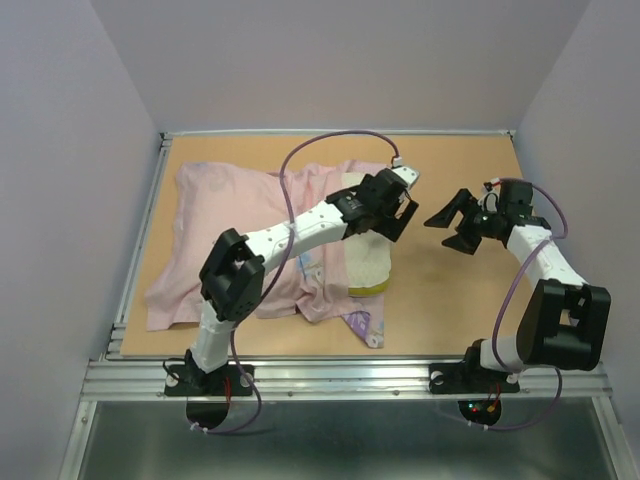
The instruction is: Put the pillow into the pillowcase
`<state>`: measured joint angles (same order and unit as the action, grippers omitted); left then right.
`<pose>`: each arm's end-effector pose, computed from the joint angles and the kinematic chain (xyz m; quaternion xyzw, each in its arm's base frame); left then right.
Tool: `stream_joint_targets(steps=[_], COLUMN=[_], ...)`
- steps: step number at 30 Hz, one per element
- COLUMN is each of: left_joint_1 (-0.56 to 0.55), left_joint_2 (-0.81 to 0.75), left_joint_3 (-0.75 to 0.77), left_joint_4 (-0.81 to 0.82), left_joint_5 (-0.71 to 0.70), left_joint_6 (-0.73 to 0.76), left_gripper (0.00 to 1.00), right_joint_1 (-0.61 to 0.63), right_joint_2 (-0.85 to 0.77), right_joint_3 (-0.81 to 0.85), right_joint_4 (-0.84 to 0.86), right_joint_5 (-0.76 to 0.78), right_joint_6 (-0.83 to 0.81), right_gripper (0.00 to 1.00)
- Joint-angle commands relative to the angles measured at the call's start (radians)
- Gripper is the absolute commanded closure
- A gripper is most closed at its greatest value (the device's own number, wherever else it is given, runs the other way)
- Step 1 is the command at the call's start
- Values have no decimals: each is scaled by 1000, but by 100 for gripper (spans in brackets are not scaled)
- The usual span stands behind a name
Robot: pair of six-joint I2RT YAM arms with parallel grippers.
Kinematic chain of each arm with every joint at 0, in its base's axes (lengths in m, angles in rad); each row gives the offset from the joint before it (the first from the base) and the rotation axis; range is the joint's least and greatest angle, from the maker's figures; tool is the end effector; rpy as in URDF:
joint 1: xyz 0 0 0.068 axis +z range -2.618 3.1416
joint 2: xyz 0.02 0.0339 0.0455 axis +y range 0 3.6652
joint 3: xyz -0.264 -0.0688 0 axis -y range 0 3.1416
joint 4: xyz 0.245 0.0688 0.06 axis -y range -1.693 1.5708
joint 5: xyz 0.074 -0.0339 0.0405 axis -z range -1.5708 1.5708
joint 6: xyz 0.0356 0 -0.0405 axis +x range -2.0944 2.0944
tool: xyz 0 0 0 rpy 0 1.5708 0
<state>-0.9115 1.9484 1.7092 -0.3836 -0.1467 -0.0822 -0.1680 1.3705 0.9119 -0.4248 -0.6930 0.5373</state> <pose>0.2848 -0.3591 0.2954 0.3269 0.8256 -0.1597 0.4313 0.2779 -0.0241 0.2392 0.1985 0.8706 0.3725 0.2528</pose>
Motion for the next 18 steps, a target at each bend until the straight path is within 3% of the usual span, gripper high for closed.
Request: stream_joint_targets(steps=[1,6,8,10,11,13,17,18], left_joint_1=[-49,-46,-33,-6,6,43,69,78], left_joint_2=[88,213,216,205,181,121,-67,-110], left_joint_3=[116,61,18,-10,-8,15,20,-26], left_joint_4=[-31,-78,-63,-61,-64,-66,9,40], left_joint_5=[-201,-234,-217,-179,-153,-38,218,378], left_joint_6=[-79,-113,-108,-85,-76,-45,45,64], left_gripper=[1,1,10,25,53,100,100,100], right_joint_1=[-21,-22,-22,-22,-22,-21,4,11], right_joint_2=[27,47,62,79,85,117,206,223], right_joint_3=[42,38,38,36,33,19,5,4], right_joint_4=[-95,-101,-106,-108,-108,-108,-85,-71], right_joint_5=[70,72,70,62,58,35,27,15], right_joint_6=[-85,-117,-134,-160,-169,-200,-243,-241], right_gripper=[10,10,10,11,12,15,19,19])
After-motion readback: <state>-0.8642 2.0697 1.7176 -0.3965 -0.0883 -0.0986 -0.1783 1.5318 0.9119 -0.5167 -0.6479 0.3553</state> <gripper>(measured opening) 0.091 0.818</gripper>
